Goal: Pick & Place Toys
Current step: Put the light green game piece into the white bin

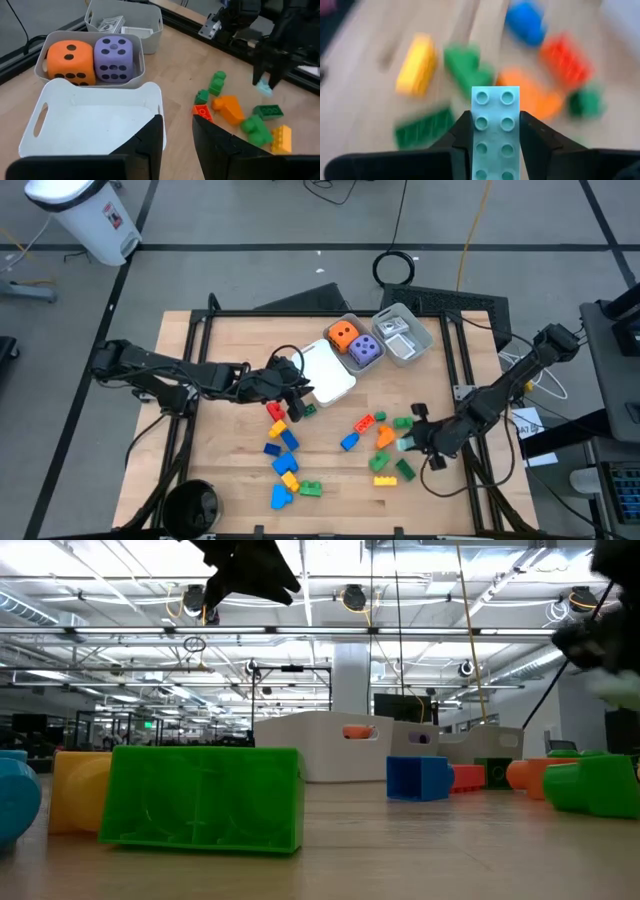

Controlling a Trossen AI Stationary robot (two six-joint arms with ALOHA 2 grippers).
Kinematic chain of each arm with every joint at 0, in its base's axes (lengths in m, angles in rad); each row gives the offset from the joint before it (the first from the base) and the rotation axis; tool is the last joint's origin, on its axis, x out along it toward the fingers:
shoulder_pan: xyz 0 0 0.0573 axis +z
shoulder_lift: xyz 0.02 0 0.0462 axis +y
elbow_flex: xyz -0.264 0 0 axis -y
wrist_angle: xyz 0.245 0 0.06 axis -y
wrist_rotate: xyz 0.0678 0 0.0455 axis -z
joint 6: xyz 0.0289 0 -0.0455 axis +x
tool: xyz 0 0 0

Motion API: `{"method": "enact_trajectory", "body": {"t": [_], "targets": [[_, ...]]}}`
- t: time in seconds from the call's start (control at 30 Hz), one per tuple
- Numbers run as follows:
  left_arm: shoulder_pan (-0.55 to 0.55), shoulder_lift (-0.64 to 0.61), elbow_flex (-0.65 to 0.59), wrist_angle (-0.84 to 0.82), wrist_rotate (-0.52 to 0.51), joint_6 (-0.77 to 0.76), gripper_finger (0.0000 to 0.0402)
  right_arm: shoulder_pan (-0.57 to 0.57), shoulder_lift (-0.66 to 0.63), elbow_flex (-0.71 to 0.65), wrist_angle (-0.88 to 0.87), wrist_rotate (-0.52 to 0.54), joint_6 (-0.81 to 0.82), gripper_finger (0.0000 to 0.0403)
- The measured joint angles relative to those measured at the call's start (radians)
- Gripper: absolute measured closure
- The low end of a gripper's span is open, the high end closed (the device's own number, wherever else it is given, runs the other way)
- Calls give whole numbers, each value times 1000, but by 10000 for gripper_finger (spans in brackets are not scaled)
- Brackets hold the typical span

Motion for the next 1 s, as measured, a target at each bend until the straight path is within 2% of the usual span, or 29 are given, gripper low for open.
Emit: {"method": "enact_trajectory", "body": {"t": [0.17,0.27,0.37,0.47,0.63,0.83,1.0], "targets": [[0,41,0,101,12,11,279,-51,16,1,189,239,-300,316],[5,100,0,243,35,46,244,-114,50,2,326,336,-530,316],[15,173,0,406,45,61,191,-194,101,2,453,388,-732,316],[24,236,0,533,50,97,142,-264,156,2,574,414,-870,316],[46,324,0,661,154,139,95,-342,245,2,764,414,-1051,316],[78,371,0,693,174,94,86,-368,317,2,960,411,-1157,316],[101,373,0,691,188,82,98,-367,360,2,1048,408,-1195,316]]}}
